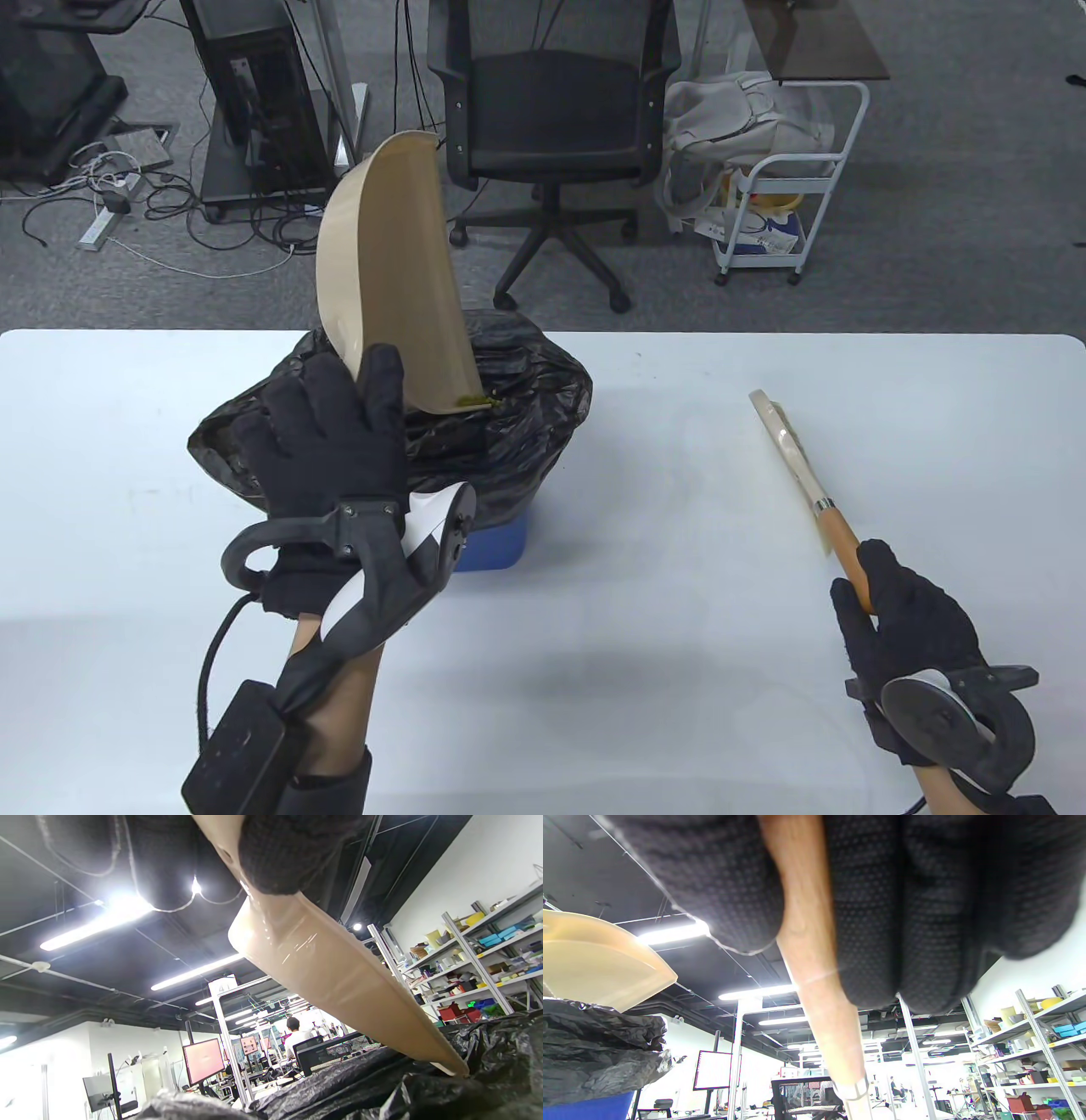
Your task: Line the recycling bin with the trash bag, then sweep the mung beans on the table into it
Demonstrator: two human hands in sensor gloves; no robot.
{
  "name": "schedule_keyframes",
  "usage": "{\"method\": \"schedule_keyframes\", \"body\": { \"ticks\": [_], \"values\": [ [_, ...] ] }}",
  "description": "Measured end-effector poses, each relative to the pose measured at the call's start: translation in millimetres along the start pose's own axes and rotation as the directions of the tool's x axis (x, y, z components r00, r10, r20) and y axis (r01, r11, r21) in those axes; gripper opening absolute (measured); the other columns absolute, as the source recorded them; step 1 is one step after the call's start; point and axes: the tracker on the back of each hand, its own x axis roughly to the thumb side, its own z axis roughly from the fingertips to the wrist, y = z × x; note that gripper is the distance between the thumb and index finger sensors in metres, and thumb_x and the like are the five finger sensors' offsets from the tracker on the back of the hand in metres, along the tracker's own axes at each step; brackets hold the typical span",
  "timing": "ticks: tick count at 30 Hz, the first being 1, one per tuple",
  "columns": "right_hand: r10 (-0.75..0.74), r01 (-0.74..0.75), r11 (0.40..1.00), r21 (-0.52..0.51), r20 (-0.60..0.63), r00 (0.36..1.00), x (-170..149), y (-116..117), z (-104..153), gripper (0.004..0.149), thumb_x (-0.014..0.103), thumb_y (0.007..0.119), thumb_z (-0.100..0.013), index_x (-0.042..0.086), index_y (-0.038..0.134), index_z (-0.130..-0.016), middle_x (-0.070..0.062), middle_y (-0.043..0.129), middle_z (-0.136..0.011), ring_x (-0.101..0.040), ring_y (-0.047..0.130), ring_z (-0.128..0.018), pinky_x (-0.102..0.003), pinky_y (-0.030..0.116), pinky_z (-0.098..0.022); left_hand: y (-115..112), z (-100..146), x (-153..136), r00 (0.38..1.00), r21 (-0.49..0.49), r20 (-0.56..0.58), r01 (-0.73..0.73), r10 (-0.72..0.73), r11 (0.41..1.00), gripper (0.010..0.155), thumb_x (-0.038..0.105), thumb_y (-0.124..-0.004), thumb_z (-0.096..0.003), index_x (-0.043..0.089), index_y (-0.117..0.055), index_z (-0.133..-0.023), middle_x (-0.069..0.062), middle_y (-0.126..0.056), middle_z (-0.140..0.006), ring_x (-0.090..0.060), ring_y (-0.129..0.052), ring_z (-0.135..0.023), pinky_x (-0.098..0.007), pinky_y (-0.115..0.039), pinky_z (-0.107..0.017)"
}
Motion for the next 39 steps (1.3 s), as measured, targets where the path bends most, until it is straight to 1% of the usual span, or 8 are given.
{"method": "schedule_keyframes", "body": {
  "ticks": [8,14,23,27,31,35,37,39],
  "values": [
    [-0.001,0.001,1.000,0.001,0.000,1.000,0.1,0.1,-0.1,0.057,0.034,0.090,-0.044,-0.007,0.089,-0.084,-0.026,0.106,-0.059,-0.045,0.110,-0.049,-0.059,0.089,-0.037,8.9,-0.7,9.9,0.987,0.055,0.054,0.152,-0.155,0.987,0.068,0.015,-0.081,-0.0521,0.020,-0.054,-0.114,-0.022,-0.073,-0.113,-0.058,-0.079,-0.096,-0.078,-0.061,-0.068],
    [0.001,-0.001,1.000,0.001,0.001,1.000,0.3,0.2,0.1,0.057,0.033,0.090,-0.044,-0.007,0.089,-0.084,-0.026,0.106,-0.059,-0.045,0.110,-0.049,-0.059,0.089,-0.037,10.9,3.1,20.4,0.954,0.110,0.093,0.275,-0.286,0.955,0.068,0.015,-0.081,-0.0523,0.021,-0.053,-0.114,-0.022,-0.072,-0.113,-0.057,-0.079,-0.096,-0.078,-0.061,-0.068],
    [0.003,-0.003,1.000,0.002,0.003,1.000,0.8,0.3,0.2,0.057,0.034,0.090,-0.044,-0.007,0.089,-0.084,-0.026,0.106,-0.059,-0.045,0.110,-0.049,-0.059,0.089,-0.037,10.3,6.2,25.7,0.944,0.129,0.107,0.298,-0.312,0.946,0.066,0.016,-0.081,-0.0523,0.021,-0.056,-0.114,-0.021,-0.072,-0.113,-0.057,-0.080,-0.096,-0.078,-0.061,-0.068],
    [0.003,-0.003,1.000,0.002,0.003,1.000,0.8,0.3,0.2,0.057,0.033,0.090,-0.044,-0.007,0.089,-0.084,-0.026,0.106,-0.059,-0.045,0.110,-0.049,-0.059,0.089,-0.037,8.3,3.9,19.6,0.976,0.074,0.072,0.202,-0.207,0.977,0.066,0.016,-0.081,-0.0521,0.021,-0.056,-0.114,-0.021,-0.073,-0.113,-0.057,-0.081,-0.095,-0.078,-0.062,-0.068],
    [-0.002,0.002,1.000,0.002,-0.001,1.000,0.7,0.7,0.2,0.057,0.033,0.090,-0.044,-0.007,0.089,-0.084,-0.026,0.106,-0.059,-0.045,0.110,-0.049,-0.059,0.089,-0.037,-0.9,1.0,9.2,1.000,-0.045,-0.019,-0.016,0.016,0.999,0.065,0.015,-0.080,-0.0523,0.021,-0.058,-0.113,-0.023,-0.073,-0.112,-0.058,-0.081,-0.094,-0.078,-0.061,-0.068],
    [-0.004,0.004,1.000,0.005,-0.001,1.000,0.5,1.3,-0.1,0.057,0.033,0.090,-0.044,-0.007,0.089,-0.084,-0.026,0.106,-0.059,-0.045,0.110,-0.049,-0.059,0.089,-0.037,-8.6,-0.8,-1.2,0.984,-0.111,-0.084,-0.167,0.158,0.980,0.065,0.015,-0.081,-0.0520,0.021,-0.059,-0.113,-0.023,-0.076,-0.111,-0.058,-0.082,-0.094,-0.078,-0.061,-0.068],
    [-0.004,0.004,1.000,0.006,-0.001,1.000,0.5,1.3,0.0,0.057,0.034,0.090,-0.044,-0.007,0.089,-0.084,-0.026,0.106,-0.059,-0.045,0.110,-0.049,-0.059,0.089,-0.037,-13.5,-2.4,-9.7,0.956,-0.139,-0.141,-0.277,0.258,0.951,0.065,0.015,-0.081,-0.0519,0.020,-0.060,-0.113,-0.024,-0.076,-0.110,-0.058,-0.081,-0.094,-0.078,-0.061,-0.067],
    [-0.003,0.003,1.000,0.006,-0.001,1.000,0.4,1.3,0.1,0.057,0.034,0.090,-0.044,-0.007,0.089,-0.084,-0.026,0.106,-0.059,-0.045,0.110,-0.049,-0.059,0.089,-0.037,-16.7,-3.4,-16.1,0.935,-0.152,-0.179,-0.334,0.306,0.930,0.065,0.015,-0.081,-0.0519,0.020,-0.060,-0.113,-0.025,-0.076,-0.110,-0.059,-0.081,-0.094,-0.078,-0.061,-0.067]
  ]
}}
